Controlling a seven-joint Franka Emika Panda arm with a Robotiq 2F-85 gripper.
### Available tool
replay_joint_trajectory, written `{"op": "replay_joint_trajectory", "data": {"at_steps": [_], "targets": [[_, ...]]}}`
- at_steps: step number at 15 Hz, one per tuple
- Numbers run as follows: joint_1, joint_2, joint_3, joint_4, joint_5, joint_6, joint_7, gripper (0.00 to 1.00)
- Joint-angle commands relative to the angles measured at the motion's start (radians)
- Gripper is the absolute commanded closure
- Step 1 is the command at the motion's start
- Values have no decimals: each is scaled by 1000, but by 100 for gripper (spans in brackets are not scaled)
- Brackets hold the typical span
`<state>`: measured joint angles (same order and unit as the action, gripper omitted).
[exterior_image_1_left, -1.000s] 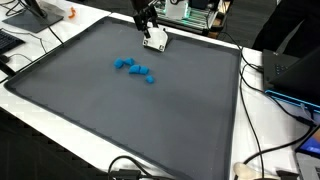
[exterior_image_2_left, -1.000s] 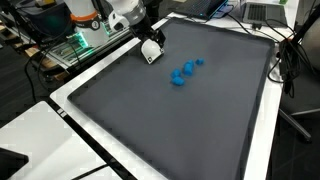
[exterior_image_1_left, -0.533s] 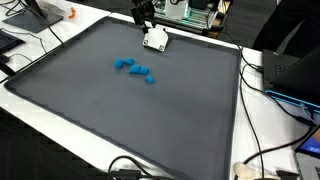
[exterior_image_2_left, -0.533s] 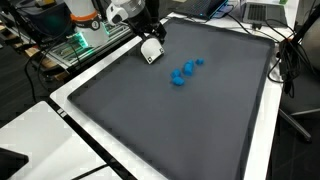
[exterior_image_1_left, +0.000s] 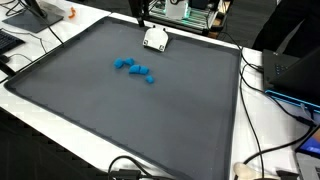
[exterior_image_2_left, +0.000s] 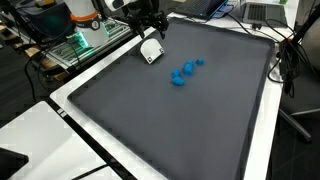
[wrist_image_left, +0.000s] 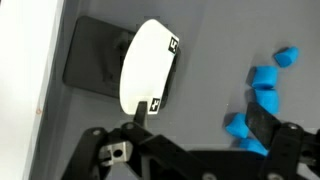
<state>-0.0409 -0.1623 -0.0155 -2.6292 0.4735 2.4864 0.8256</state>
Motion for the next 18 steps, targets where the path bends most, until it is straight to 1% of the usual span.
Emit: {"op": "replay_joint_trajectory", "data": {"at_steps": [1,4,7,10,18], "targets": [[-8,-24,29,56,-180,-51,-4,0],[-2,-11,50,133,-310,-105,-28,0],[9,14,65,219,-392,-172,-95,0],[24,53,74,304,-434,-220,-201,0],[71,172,85,471,-514,-246,-518,0]]}}
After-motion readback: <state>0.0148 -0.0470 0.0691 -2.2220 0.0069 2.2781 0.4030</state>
